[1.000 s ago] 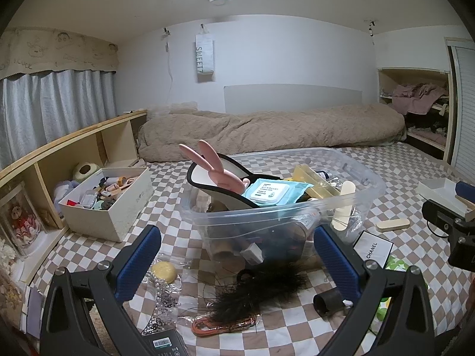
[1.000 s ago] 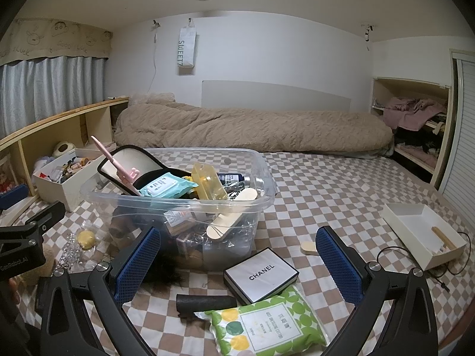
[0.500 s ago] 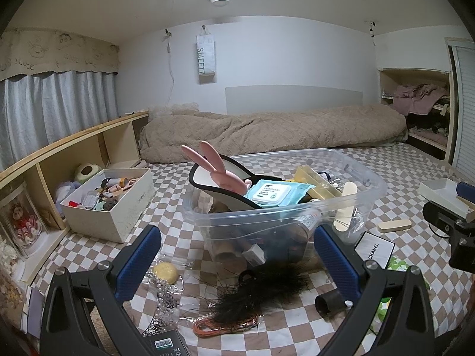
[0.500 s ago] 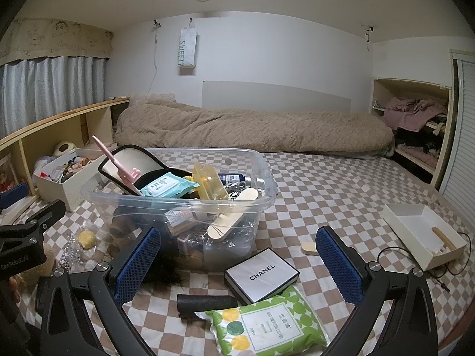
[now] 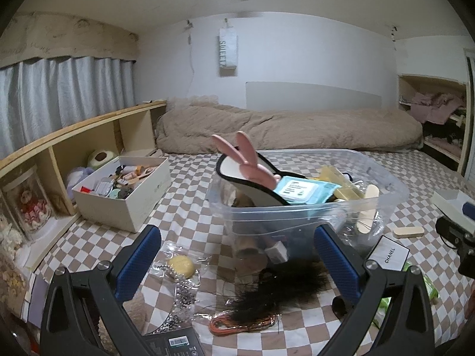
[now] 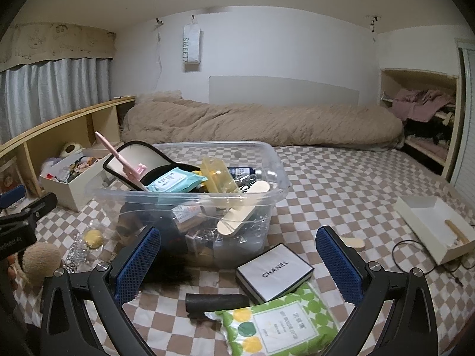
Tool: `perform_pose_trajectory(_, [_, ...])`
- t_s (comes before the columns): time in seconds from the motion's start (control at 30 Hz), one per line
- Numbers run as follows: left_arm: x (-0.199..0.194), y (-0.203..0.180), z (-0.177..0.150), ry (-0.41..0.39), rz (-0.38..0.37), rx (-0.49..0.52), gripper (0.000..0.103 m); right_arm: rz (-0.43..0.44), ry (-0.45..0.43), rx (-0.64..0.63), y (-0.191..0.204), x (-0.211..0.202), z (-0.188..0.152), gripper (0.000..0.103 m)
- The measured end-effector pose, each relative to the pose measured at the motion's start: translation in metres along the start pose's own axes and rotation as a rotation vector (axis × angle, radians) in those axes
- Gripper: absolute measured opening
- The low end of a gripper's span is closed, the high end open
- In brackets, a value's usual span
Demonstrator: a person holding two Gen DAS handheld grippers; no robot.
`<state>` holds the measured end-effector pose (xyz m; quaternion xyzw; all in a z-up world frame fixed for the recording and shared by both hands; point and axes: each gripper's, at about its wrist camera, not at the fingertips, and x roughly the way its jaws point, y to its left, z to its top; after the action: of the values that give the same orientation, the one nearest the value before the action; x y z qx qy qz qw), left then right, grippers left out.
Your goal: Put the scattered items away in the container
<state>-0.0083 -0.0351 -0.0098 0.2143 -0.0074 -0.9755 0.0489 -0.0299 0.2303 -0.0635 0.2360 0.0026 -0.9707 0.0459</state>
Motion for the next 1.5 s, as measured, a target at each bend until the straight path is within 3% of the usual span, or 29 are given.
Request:
perform_pose_trajectory(0.2, [0.006, 0.012, -0.004, 0.008, 0.017, -0.039, 0.103, 0.057, -0.013, 0.037, -0.003, 0.010, -0.006, 0.103])
perform_pose_trajectory(0.43, [0.021, 0.014, -0.011, 0.051, -0.025, -0.055, 0.103, 0.084, 0.008, 0.098, -0.009, 0.026, -0.014, 0.103])
perform_pose_trajectory(0.67, [0.034, 0.016, -0.022, 0.078, -0.083, -0.083, 0.103, 0.110, 0.107, 0.074, 0.003, 0.055, -0.029, 0.103])
perform_pose_trajectory(0.77, [0.039, 0.021, -0.027, 0.117, -0.134, -0.125, 0.103, 0.103, 0.161, 0.057, 0.013, 0.067, -0.036, 0.103])
perform_pose_trajectory(0.87, [0.045, 0.021, -0.034, 0.155, -0.137, -0.138, 0.103, 0.105, 0.217, 0.024, 0.024, 0.079, -0.049, 0.103])
perform_pose_trajectory(1.07, [0.052, 0.013, -0.046, 0.180, -0.094, -0.083, 0.103, 0.268, 0.315, -0.031, 0.044, 0.097, -0.081, 0.103])
perform_pose_trajectory(1.23, [0.069, 0.014, -0.059, 0.267, -0.058, -0.069, 0.103, 0.380, 0.408, -0.094, 0.064, 0.105, -0.103, 0.103])
perform_pose_trajectory(1.5, [0.085, 0.007, -0.080, 0.356, -0.089, -0.038, 0.103, 0.330, 0.517, -0.100, 0.051, 0.127, -0.123, 0.103])
